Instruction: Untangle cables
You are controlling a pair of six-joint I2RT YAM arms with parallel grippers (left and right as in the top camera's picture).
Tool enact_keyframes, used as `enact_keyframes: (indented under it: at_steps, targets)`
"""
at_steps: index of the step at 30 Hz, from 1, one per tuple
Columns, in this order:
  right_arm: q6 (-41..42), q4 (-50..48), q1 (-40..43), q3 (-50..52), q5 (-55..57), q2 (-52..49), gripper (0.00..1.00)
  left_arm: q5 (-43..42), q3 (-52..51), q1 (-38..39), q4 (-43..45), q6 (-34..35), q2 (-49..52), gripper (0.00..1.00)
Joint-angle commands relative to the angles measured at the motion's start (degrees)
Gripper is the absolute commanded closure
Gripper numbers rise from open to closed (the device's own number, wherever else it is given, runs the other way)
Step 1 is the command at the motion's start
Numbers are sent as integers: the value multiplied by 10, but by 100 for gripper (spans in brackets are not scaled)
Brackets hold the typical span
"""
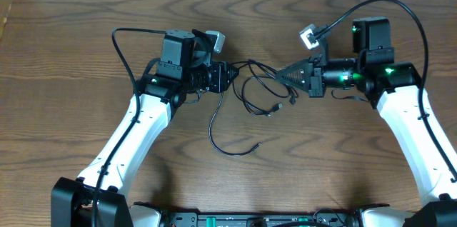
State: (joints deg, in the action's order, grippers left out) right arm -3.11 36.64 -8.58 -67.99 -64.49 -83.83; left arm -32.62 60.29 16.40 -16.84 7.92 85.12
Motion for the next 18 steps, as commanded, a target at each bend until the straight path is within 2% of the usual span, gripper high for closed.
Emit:
enact_keyframes:
  at_steps: [1, 3, 6, 9, 13, 17, 18]
  targets:
    - [4, 13, 16, -14, -17, 8, 99, 4, -5, 0, 5, -46, 6, 57]
    - [3, 18, 20, -14, -18, 8, 99, 3, -5, 0, 9, -55, 6, 57]
    - [3, 19, 19, -14, -23, 8, 99, 0, -5, 0, 8, -79, 6, 50]
    - [2, 18, 19, -14, -56, 8, 99, -35, -5, 0, 7, -113, 6, 48]
    - [2, 1, 19, -14, -117, 8, 99, -106, -5, 0, 7, -161, 6, 48]
    - [3, -7, 20, -14, -144, 8, 99, -109, -5, 0, 7, -163, 6, 49]
    - [3, -6, 19, -14, -144, 8, 99, -109, -5, 0, 7, -163, 6, 52]
